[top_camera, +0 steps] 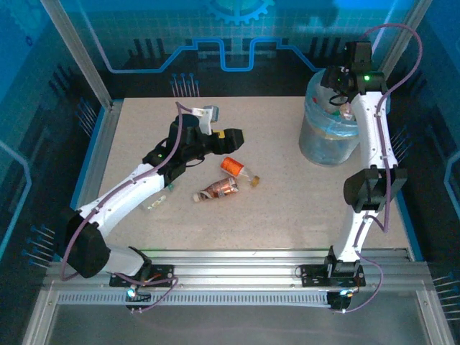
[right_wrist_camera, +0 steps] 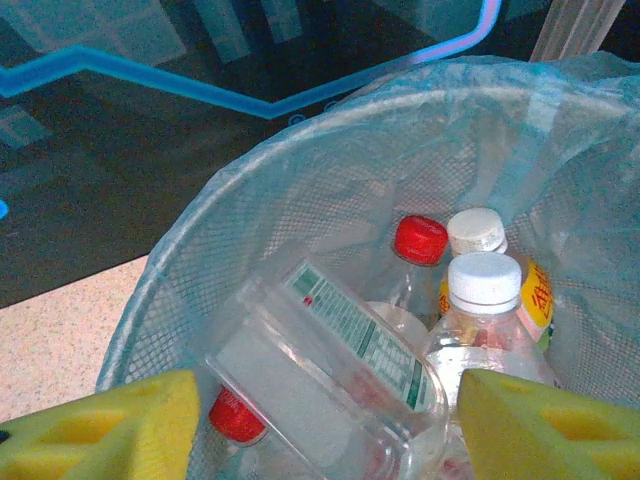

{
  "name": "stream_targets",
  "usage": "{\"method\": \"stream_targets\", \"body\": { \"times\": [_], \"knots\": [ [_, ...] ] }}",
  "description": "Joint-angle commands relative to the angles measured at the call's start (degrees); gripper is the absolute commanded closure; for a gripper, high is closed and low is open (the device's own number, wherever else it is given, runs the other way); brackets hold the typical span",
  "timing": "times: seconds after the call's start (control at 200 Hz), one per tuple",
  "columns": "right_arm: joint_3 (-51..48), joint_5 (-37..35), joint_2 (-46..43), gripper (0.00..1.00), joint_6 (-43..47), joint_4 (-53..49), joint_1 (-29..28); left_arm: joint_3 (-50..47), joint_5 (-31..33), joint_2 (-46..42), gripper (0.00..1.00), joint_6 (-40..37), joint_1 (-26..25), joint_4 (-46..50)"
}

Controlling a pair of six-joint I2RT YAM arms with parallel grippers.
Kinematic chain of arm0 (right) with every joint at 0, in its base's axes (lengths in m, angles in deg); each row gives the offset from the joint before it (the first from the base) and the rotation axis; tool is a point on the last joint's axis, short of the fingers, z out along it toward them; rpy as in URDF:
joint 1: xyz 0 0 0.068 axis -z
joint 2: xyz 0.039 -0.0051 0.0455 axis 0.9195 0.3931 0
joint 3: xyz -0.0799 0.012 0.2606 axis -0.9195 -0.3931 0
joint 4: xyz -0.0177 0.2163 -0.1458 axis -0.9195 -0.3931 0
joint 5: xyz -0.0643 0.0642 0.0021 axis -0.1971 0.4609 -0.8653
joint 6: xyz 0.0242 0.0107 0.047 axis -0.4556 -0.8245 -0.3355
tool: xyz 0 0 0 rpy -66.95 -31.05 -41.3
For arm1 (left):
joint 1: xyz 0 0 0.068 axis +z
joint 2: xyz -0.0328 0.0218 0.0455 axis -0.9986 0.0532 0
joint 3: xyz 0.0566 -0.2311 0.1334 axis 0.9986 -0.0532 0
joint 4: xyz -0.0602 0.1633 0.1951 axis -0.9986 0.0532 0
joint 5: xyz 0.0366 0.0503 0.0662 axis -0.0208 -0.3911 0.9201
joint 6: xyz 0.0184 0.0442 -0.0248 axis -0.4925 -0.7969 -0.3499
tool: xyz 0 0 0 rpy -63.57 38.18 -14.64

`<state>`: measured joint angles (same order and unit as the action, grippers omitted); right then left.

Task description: Put the plastic bottles in the bin

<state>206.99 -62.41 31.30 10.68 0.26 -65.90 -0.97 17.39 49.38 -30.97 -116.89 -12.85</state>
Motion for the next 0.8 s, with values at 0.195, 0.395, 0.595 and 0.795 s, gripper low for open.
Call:
{"method": "stream_targets", "body": {
  "times": [0.195, 0.395, 0.595, 0.795],
  "knots": [
    [-0.18, 3.48, 0.70, 0.42, -0.99, 1.89, 0.50, -0.91, -0.22, -0.36, 0.10, 0.46, 0.42, -0.99],
    [-3.83, 4.98, 3.49, 0.45, -0.49, 1.15, 0.74, -1.70, 0.24, -0.60, 0.09, 0.43, 0.48, -1.00],
    [-6.34, 8.12, 4.85, 0.45, -1.16, 0.22, 1.33, -1.97, 0.53, -0.99, 0.09, -0.01, 0.44, -0.40],
    [-2.83, 8.70, 3.47, 0.44, -1.56, -0.19, 1.27, -1.88, 0.96, -1.58, 0.09, -0.27, 0.46, -0.27]
  ]
}}
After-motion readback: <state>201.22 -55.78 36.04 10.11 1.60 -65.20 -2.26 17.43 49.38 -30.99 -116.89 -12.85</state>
